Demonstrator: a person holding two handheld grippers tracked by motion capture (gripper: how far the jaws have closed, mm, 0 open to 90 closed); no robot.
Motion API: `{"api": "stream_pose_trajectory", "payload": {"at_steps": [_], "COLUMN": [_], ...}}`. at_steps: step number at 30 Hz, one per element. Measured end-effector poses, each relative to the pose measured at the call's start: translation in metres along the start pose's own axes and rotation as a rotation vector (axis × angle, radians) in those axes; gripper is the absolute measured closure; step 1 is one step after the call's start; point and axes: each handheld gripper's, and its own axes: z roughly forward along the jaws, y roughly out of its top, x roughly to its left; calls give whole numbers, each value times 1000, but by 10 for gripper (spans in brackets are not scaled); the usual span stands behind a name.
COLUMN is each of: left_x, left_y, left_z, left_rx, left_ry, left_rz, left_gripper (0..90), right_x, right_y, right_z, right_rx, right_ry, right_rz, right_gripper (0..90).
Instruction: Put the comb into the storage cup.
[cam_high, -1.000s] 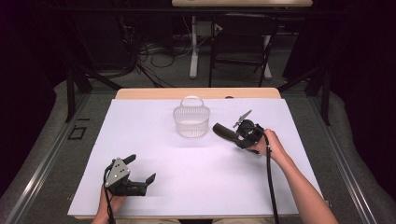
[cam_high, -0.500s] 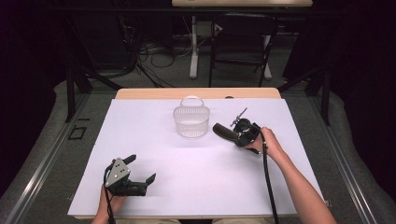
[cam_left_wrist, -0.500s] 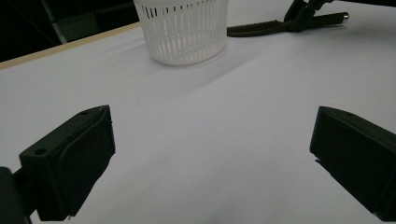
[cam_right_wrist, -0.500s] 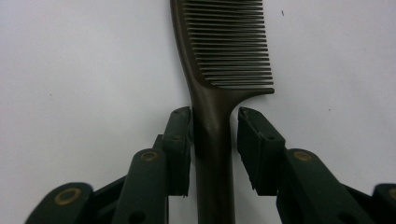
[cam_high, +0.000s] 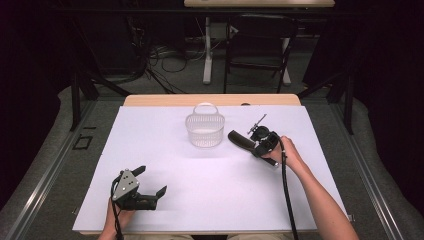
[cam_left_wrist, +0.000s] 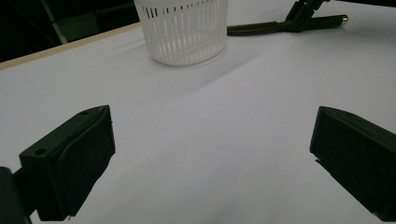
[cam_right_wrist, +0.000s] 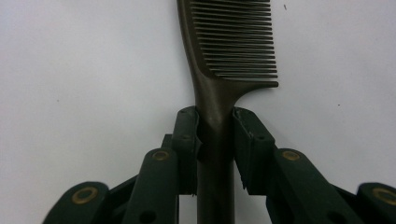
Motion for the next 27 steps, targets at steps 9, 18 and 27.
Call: {"api": "stream_pose_trajectory", "payload": {"at_steps": [9,18,27], "left_x": [0,0,0], "left_y": [0,0,0], "left_z": [0,0,0], "left_rx": [0,-1,2], "left_ry": [3,2,1], "left_rz": [0,-2,-1], "left_gripper": [1,1,1], "right_x": [-2,-1,-1], "right_y": [-5,-12,-21], "right_z": [-6,-16,-25], "right_rx": [-75,-132,-231], "right_ry": [4,3,24], "right_rz": [26,35,70], "right_gripper": [724,726,726]}}
